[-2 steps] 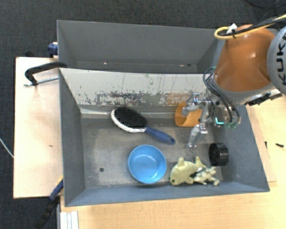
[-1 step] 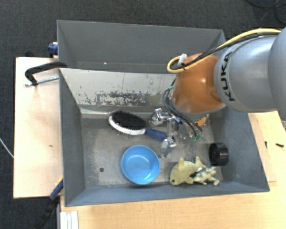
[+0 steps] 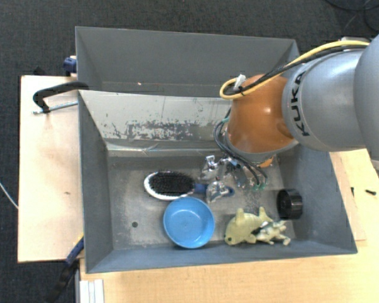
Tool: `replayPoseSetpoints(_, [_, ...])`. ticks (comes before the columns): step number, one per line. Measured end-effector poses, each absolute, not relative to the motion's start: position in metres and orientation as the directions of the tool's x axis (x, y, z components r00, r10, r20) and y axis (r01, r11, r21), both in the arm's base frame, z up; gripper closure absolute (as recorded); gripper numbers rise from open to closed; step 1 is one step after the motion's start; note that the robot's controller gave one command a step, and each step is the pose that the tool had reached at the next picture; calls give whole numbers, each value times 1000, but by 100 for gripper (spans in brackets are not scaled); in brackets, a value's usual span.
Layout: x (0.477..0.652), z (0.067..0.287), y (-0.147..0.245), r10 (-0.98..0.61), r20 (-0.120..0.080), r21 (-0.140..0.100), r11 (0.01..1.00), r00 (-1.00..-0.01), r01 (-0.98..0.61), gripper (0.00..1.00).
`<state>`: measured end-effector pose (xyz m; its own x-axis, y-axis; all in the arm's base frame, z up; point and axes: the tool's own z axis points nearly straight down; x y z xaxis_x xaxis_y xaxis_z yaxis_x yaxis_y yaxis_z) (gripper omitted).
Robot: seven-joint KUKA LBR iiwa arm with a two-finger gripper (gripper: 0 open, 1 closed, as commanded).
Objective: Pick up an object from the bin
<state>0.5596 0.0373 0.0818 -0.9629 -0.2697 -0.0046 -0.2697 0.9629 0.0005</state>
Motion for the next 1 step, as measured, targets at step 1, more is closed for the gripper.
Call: replayPoseSetpoints(1, [564,289,38,-259,-14,-2,966,-966,-259,100])
